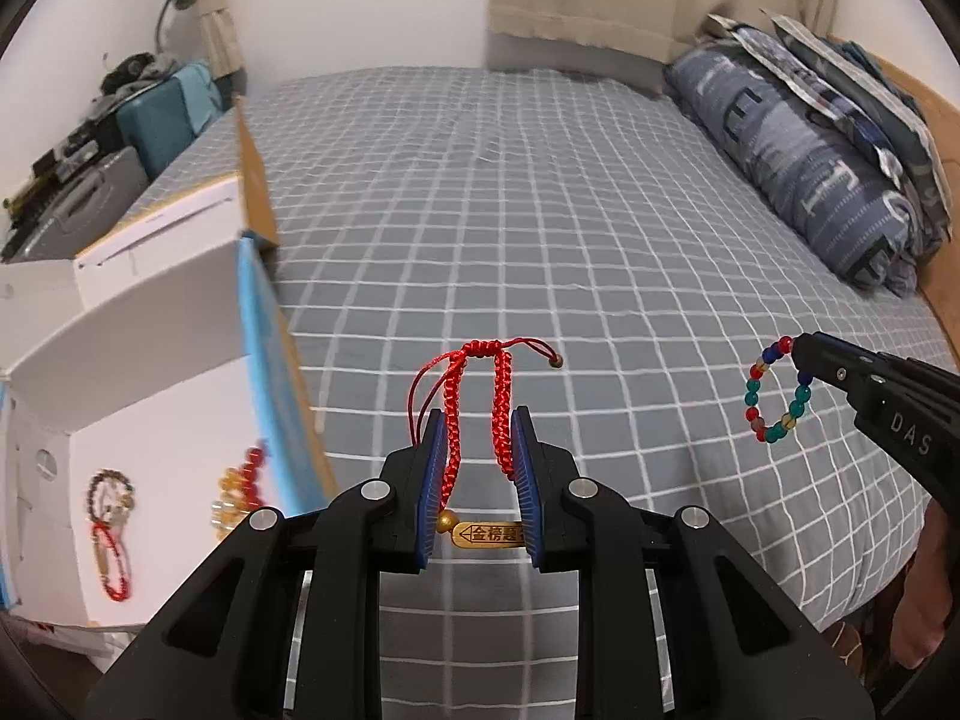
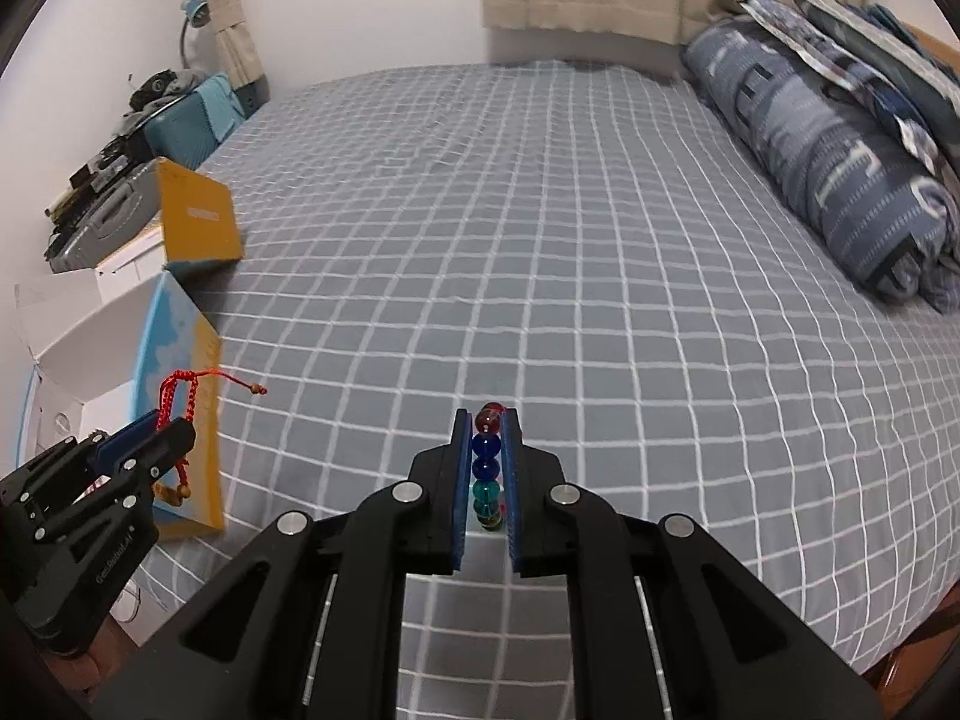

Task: Organize jewelry
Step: 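Lift and carry both held bracelets over the white box, then open the left tool and right tool to drop both bracelets into the box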

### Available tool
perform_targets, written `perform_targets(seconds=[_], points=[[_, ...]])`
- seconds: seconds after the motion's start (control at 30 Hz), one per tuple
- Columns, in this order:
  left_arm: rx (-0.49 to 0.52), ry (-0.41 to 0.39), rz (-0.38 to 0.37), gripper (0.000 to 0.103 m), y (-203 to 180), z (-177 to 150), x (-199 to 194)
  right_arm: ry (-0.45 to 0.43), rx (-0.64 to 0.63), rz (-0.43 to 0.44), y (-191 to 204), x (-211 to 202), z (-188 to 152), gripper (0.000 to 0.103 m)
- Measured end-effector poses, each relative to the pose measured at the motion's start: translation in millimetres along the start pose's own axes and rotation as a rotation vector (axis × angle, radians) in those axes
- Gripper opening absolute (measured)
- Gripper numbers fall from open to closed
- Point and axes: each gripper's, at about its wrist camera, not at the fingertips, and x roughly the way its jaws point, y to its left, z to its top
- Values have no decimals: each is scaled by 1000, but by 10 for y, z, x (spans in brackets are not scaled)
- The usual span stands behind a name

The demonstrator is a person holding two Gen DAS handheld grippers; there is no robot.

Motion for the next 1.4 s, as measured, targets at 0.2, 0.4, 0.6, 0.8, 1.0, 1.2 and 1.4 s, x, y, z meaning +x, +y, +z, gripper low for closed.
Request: perform_targets(seconds=[0.2,0.4,0.6,0.8,1.0,1.2,1.4], points=[[-54,-26,52,21,487,84,-258,-26,-55,47,518,-53,252,9],[-116,-44,126,21,1091,96,-492,-46,-120,95,1162,-100,438,9],[-178,-34,179,21,1667,-11,-579,-46,-192,144,1849,-114,488,9],[-233,-16,225,21,2159,-184,-639,-42,-241,198,2400,-108,482,9],[-283,8,256,21,2465,-328,-571,-13,-288,226,2809,19,344,9],[-303,39,245,22,2566,-469,-404,53,-324,222,3051,328,158,9],[-314,84,258,22,2685,-545,-171,112,-332,216,3139,588,9,9]])
